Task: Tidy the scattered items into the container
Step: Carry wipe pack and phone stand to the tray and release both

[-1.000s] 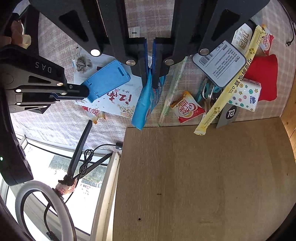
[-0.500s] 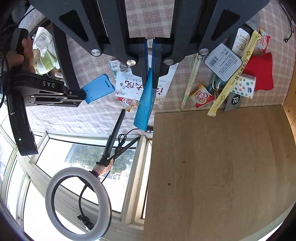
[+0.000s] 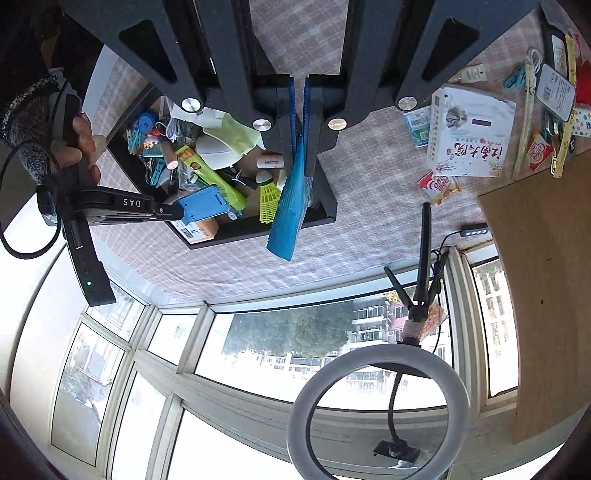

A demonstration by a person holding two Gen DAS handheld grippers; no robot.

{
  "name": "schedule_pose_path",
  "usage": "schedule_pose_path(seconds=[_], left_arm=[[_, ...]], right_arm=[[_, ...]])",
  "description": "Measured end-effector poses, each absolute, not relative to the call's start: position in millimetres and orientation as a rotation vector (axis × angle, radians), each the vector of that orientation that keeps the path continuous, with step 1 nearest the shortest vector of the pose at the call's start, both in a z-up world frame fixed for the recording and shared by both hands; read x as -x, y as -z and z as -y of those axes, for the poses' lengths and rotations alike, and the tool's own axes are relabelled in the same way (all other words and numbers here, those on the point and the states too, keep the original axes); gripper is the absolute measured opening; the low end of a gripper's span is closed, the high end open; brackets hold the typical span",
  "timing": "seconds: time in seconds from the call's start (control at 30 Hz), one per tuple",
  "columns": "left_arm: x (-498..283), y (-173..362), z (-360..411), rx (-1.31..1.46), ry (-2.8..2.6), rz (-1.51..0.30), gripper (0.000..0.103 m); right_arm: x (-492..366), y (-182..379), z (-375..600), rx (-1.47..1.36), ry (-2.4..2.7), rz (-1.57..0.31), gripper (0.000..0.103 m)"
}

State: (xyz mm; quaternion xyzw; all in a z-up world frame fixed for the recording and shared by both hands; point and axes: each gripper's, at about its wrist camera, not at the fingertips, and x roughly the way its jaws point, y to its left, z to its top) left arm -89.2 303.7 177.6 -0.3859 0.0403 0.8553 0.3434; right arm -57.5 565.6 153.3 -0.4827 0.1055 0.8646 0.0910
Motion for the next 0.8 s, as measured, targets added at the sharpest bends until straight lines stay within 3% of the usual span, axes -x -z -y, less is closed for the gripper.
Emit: schedule_pose_path(seconds=[0.17, 0.23, 0.27, 0.3, 0.33, 0.37, 0.4, 0.67, 0.8], left_arm=[[69.5, -179.0, -355.6, 0.976, -2.156, -0.182, 0.002], [63.1, -179.7, -373.8, 0.954, -2.143, -0.195, 0.006], [60.5, -178.9, -382.3, 0.958, -2.121, -0.201, 0.025], [58.9, -177.7, -390.5, 0.984, -2.108, -0.219, 0.06], [56.7, -177.1, -395.2, 0.999, -2.112, -0.225, 0.075], [52.8, -177.9, -396.8, 0.983, -2.116, -0.213, 0.08], [49.4, -179.1, -396.6, 0.965, -2.117, -0.211, 0.077], [61.2, -176.4, -369.0, 1.011, -2.154, -0.184, 0.062], [69.7, -174.9, -343.1, 1.025, -2.203, -0.159, 0.062]], right_arm=[[27.4, -146.6, -607.6, 1.398, -2.481, -0.364, 0.003], [21.5, -143.1, -616.4, 1.4, -2.481, -0.386, 0.005], [19.1, -141.1, -618.2, 1.415, -2.467, -0.39, 0.009], [18.8, -139.9, -619.7, 1.42, -2.437, -0.387, 0.024], [17.8, -140.3, -620.1, 1.402, -2.423, -0.383, 0.041], [17.1, -142.3, -619.1, 1.375, -2.429, -0.37, 0.048], [17.4, -143.9, -617.2, 1.359, -2.437, -0.358, 0.052], [39.1, -146.2, -588.4, 1.397, -2.506, -0.333, 0.052], [51.2, -145.8, -564.0, 1.434, -2.552, -0.313, 0.052]])
